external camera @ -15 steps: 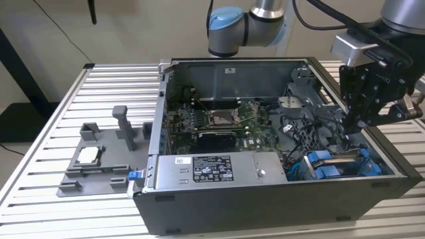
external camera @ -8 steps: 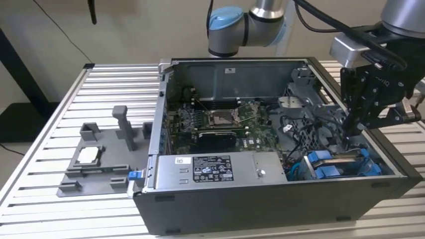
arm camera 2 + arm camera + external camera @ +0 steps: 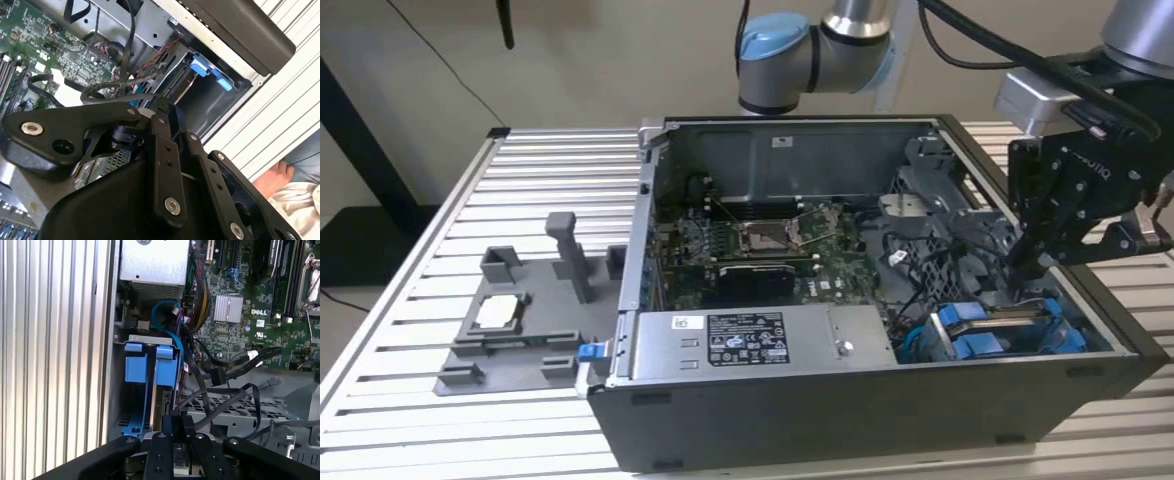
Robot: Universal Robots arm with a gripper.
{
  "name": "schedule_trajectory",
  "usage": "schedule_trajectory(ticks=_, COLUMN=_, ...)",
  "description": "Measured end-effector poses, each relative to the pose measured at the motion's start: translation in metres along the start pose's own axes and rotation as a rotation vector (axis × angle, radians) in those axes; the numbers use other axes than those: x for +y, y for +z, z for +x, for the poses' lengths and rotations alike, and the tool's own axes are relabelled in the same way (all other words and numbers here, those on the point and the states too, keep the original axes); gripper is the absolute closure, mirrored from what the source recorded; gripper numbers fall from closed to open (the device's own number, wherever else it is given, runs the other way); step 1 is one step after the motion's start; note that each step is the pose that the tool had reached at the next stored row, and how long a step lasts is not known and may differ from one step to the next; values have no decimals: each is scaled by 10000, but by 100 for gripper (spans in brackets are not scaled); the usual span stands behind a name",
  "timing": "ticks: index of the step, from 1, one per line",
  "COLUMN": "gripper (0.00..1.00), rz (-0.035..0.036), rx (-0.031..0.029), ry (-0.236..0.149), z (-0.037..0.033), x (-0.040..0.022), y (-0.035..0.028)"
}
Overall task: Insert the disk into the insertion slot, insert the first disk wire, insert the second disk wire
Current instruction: 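Insert the first disk wire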
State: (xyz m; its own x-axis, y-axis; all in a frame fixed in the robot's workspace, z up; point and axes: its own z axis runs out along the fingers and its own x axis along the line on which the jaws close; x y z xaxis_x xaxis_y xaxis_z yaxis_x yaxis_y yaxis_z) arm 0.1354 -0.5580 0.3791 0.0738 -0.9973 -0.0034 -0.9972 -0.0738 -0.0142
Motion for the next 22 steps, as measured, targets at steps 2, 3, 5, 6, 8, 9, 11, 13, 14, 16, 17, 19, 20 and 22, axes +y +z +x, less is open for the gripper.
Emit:
schedule_trajectory(ticks=2, gripper=81, rz=-232, rx=-6, ry=0, z=13, x=-28, y=3)
schedule_trajectory(ticks=3, gripper=81, rz=-338, rx=-9, ry=0, z=19, x=-42, y=5)
schedule_trajectory(ticks=5, gripper=81, rz=-542, rx=-18, ry=2, z=32, x=-71, y=9)
schedule_trajectory(ticks=6, gripper=81, rz=-633, rx=-25, ry=2, z=41, x=-83, y=12)
schedule_trajectory(ticks=8, gripper=81, rz=-812, rx=-37, ry=3, z=60, x=-104, y=17)
schedule_trajectory(ticks=9, gripper=81, rz=-899, rx=-41, ry=3, z=70, x=-113, y=19)
schedule_trajectory(ticks=11, gripper=81, rz=-1082, rx=-52, ry=4, z=92, x=-131, y=24)
schedule_trajectory(ticks=13, gripper=81, rz=-1192, rx=-59, ry=6, z=114, x=-145, y=32)
schedule_trajectory(ticks=14, gripper=81, rz=-1212, rx=-62, ry=9, z=125, x=-150, y=39)
schedule_trajectory(ticks=16, gripper=81, rz=-1218, rx=-65, ry=11, z=142, x=-172, y=68)
schedule_trajectory(ticks=17, gripper=81, rz=-1218, rx=-64, ry=12, z=147, x=-184, y=85)
schedule_trajectory(ticks=19, gripper=81, rz=-1219, rx=-63, ry=26, z=152, x=-208, y=118)
schedule_trajectory(ticks=20, gripper=81, rz=-1219, rx=-64, ry=35, z=154, x=-222, y=134)
schedule_trajectory(ticks=22, gripper=81, rz=-1219, rx=-61, ry=40, z=159, x=-277, y=157)
